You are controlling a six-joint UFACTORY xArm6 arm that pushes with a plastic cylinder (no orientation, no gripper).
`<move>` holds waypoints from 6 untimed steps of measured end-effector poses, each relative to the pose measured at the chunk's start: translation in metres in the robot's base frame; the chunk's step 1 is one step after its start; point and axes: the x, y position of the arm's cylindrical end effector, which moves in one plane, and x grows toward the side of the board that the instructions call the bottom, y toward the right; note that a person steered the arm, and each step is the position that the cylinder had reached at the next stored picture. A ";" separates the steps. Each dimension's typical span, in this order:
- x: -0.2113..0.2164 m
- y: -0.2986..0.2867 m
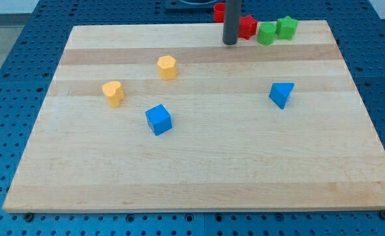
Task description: Move the hexagon into the heart
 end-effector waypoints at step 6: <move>0.056 -0.087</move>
